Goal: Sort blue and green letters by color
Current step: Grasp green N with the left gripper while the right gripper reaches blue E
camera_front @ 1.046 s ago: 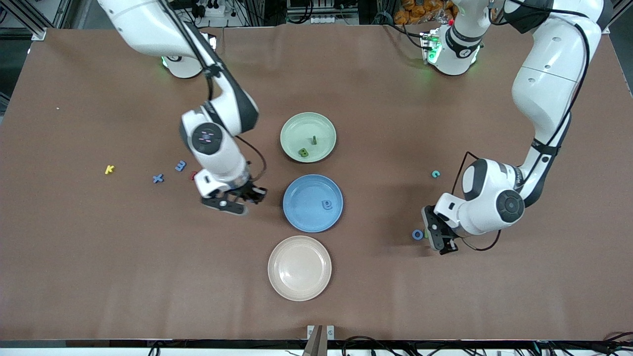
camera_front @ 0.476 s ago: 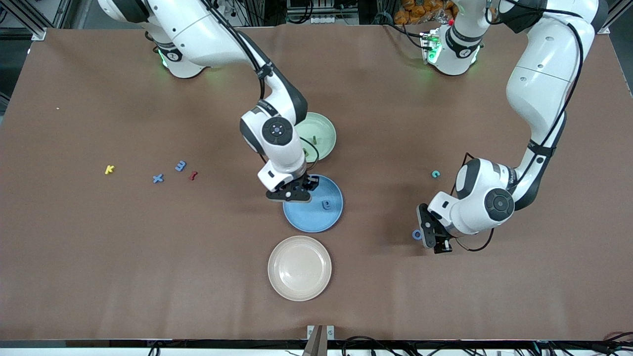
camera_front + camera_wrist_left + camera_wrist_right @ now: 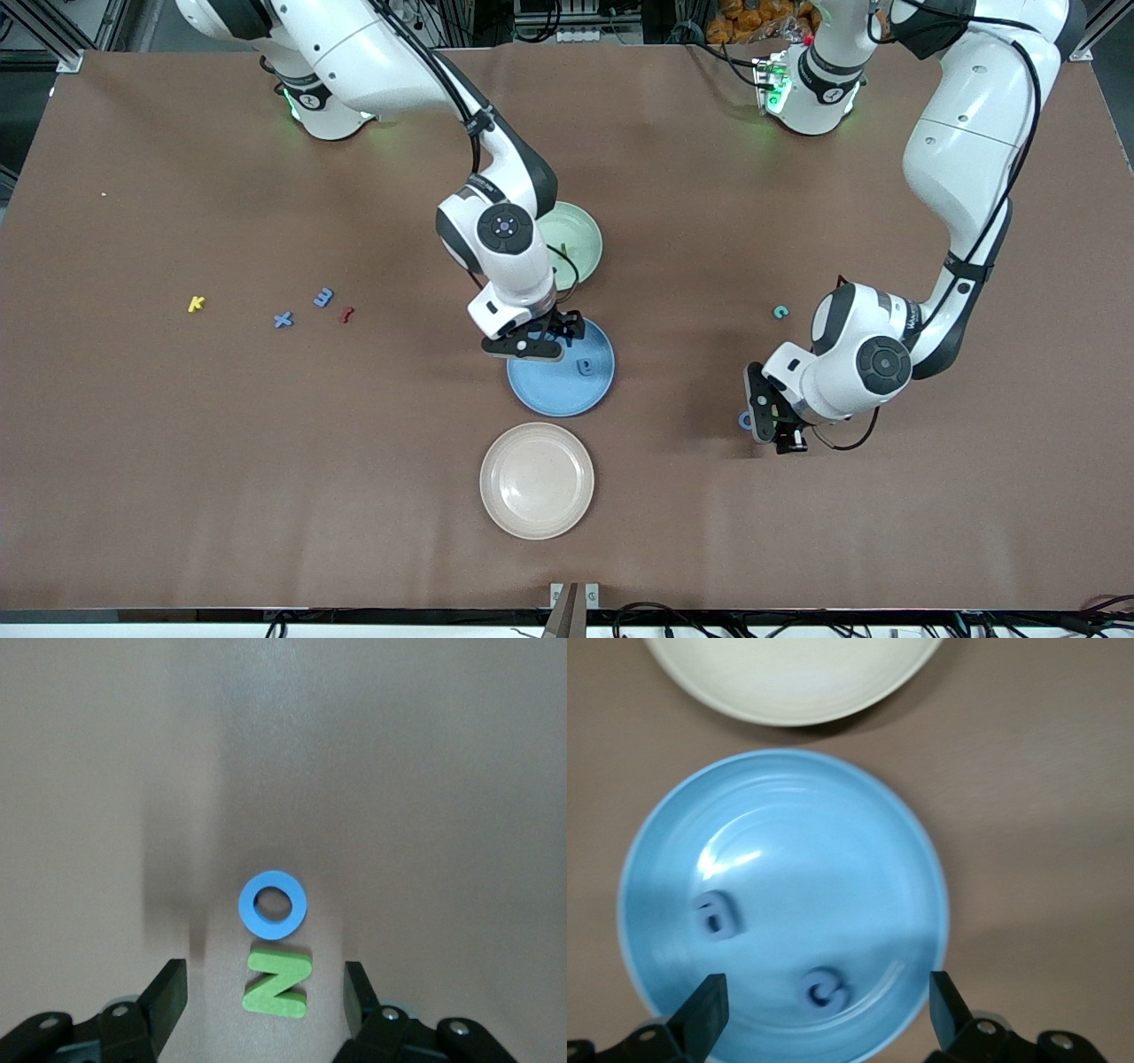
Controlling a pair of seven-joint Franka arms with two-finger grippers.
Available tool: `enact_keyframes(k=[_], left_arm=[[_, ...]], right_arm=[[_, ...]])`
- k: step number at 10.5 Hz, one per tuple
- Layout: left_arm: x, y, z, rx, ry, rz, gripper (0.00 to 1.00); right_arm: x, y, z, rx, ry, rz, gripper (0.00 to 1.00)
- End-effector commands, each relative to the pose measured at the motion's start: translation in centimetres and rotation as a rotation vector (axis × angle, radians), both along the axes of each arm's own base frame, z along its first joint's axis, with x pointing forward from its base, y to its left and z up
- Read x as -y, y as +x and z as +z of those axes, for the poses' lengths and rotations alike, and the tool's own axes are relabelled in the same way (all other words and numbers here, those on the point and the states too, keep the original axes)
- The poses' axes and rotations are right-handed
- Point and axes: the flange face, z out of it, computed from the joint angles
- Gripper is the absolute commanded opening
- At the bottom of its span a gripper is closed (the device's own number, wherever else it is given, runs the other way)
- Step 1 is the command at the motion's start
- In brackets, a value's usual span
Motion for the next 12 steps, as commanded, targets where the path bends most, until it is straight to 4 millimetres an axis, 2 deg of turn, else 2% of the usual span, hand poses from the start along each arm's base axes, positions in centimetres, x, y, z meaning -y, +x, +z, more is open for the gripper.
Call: enact_keyframes(k=[1,4,6,8,10,12], left_arm=[[0.4,0.2,0.3,0.013,0.059,-0.052,0.73],[0.7,0.0,-0.1,0.013,0.070,-0.064,0.68],[0.5,0.0,-0.4,0.009,0.076,-0.064,0.68],[0.8,-0.1,-0.4,0.012,0.083,-0.073,0.66],[0.5,-0.1,-1.0,0.006,0.086,-0.071,0.66],[0.5,-0.2,-1.4,-0.001,0.086,-0.072,0.62]], right_arm=[[7.4,2.2,1.6,-0.062,-0.058,-0.008,1.00],[16.4,2.3,0.7,-0.123,-0.085,-0.056,1.00],[23.7,2.4,0.7,-0.157,-0.096,-0.096,1.00],[29.7,0.4,1.0,-0.154,-0.091,-0.122,1.00],[35.4,-2.8,0.9,-0.183,-0.100,-0.099,1.00],[38.4,-5.2,1.4,-0.200,-0.103,-0.131,1.00]])
